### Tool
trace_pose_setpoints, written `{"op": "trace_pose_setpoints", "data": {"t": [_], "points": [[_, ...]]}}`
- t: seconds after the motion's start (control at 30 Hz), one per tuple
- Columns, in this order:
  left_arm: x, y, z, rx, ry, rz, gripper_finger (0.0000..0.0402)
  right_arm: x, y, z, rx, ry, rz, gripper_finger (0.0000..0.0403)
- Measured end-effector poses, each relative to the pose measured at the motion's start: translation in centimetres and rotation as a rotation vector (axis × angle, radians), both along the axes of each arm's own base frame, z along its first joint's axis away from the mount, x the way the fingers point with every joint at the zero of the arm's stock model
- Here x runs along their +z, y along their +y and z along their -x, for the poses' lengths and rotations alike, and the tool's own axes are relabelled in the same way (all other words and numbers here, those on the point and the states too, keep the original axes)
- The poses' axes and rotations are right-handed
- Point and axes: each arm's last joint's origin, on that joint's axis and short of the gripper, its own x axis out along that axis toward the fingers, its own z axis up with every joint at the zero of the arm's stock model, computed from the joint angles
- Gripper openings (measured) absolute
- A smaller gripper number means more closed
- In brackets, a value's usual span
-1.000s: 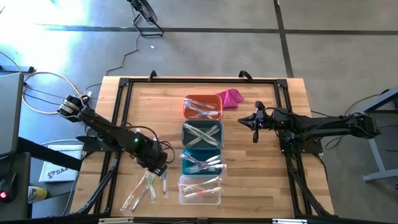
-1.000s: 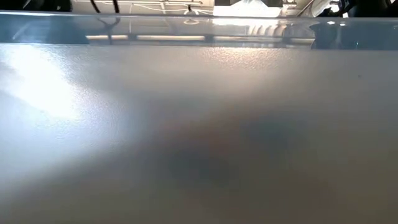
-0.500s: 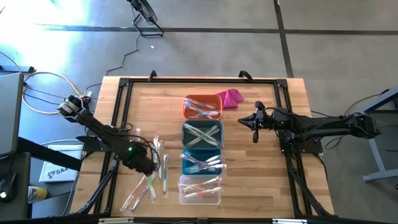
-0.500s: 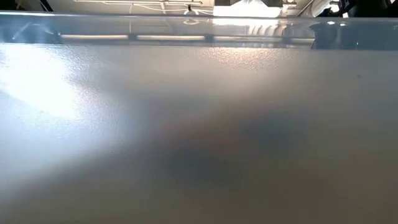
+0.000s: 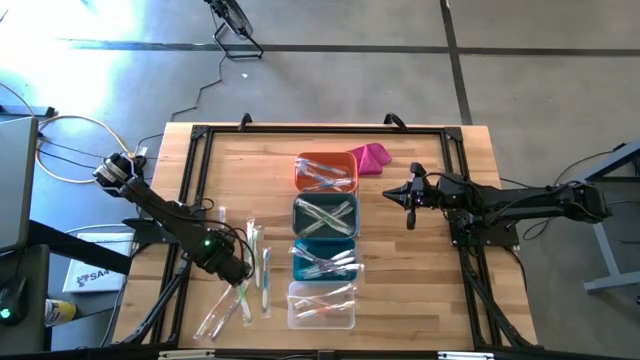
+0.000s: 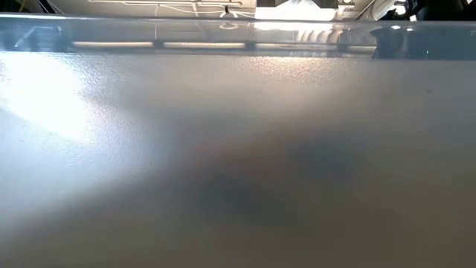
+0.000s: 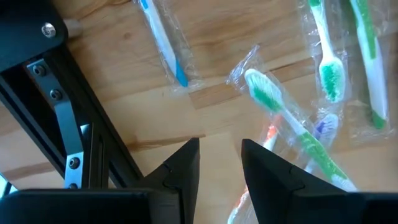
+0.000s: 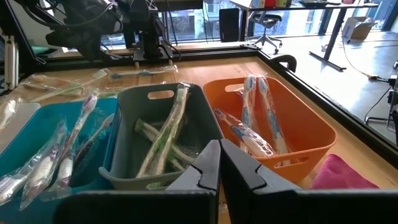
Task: Pick & Place Toothbrushes
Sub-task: Put the green toothbrush into the green bin
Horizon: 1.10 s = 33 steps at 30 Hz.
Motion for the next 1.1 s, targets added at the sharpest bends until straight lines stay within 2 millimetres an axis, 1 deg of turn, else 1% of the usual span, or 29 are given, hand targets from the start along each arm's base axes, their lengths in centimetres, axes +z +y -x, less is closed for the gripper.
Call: {"op": "trace_pose_setpoints", "data": {"t": [0.37,0.5,0.7,0.93,1.1], "points": [[-0.01,0.03,-0.17,0.012,-0.034,-0.028,0.0117,0.00,0.00,0.00,0.001,0.000,0.001,0.0004],[-0.02,0.14,-0.21,0.011,-0.054,-0.060,0.0137,0.00,0.00,0.00,0.001,0.001,0.002,0.0004],[-0.02,0.21,-0.24,-0.061,-0.075,-0.080,0.0162,0.00,0.00,0.00,0.000,0.000,0.002,0.0004],[-0.03,0.24,-0.30,0.049,-0.082,-0.098,0.0199,0.00,0.00,0.00,0.000,0.001,0.003,0.0004],[-0.02,0.12,-0.45,0.146,-0.091,-0.088,0.0217,-0.01,0.00,0.00,0.000,0.001,0.002,0.0004]]}}
